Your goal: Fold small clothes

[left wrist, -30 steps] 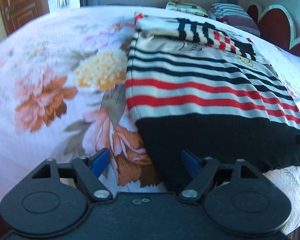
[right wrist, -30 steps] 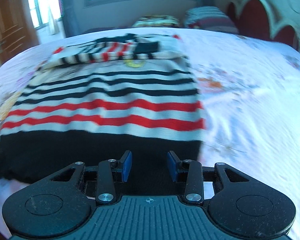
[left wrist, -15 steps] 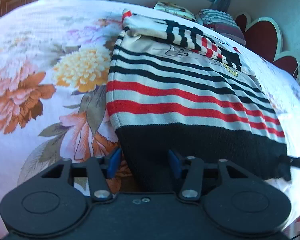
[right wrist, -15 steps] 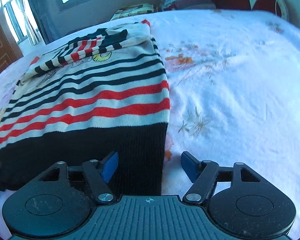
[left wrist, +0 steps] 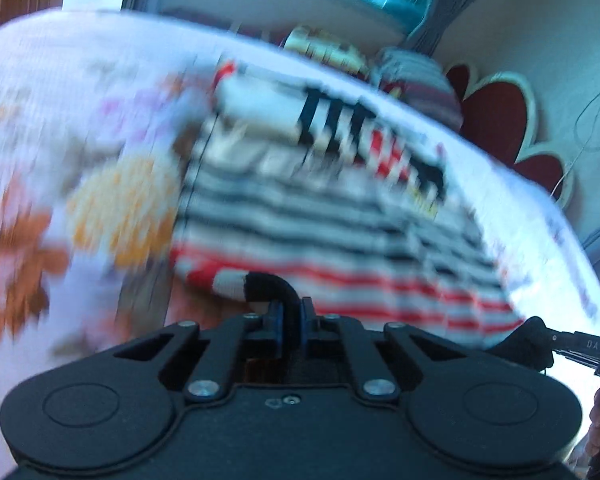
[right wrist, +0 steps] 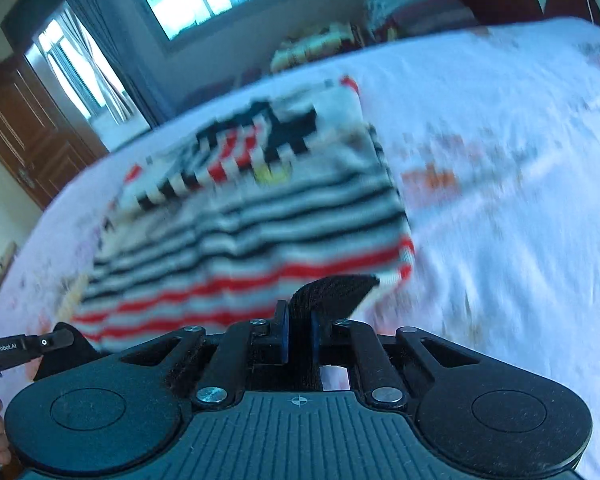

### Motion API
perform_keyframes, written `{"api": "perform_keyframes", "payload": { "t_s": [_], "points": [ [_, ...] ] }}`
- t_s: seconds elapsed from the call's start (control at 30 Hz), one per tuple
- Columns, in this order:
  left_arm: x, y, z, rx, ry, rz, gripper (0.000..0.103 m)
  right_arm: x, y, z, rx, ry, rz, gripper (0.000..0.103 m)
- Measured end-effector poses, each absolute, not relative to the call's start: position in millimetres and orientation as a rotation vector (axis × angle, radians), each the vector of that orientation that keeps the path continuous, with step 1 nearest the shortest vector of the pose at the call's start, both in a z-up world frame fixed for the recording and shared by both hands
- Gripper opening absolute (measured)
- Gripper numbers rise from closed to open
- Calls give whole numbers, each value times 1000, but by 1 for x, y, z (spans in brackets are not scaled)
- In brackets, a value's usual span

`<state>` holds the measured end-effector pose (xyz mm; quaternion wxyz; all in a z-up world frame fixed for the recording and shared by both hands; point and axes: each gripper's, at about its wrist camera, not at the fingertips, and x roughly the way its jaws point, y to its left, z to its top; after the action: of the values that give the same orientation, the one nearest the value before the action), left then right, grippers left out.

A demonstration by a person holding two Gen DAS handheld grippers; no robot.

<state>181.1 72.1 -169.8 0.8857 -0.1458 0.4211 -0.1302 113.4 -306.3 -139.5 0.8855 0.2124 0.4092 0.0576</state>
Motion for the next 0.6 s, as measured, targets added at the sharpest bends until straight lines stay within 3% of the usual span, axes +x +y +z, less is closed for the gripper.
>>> {"api": "perform_keyframes", "payload": {
  "t_s": [0.33, 0.6],
  "points": [
    [312, 41, -126, -292, 670, -245, 7, 261, -318, -107, 415, 669, 123, 9],
    [432, 26, -162, -275, 767, -132, 7, 389, -337, -151, 449, 756, 77, 9]
  ]
}}
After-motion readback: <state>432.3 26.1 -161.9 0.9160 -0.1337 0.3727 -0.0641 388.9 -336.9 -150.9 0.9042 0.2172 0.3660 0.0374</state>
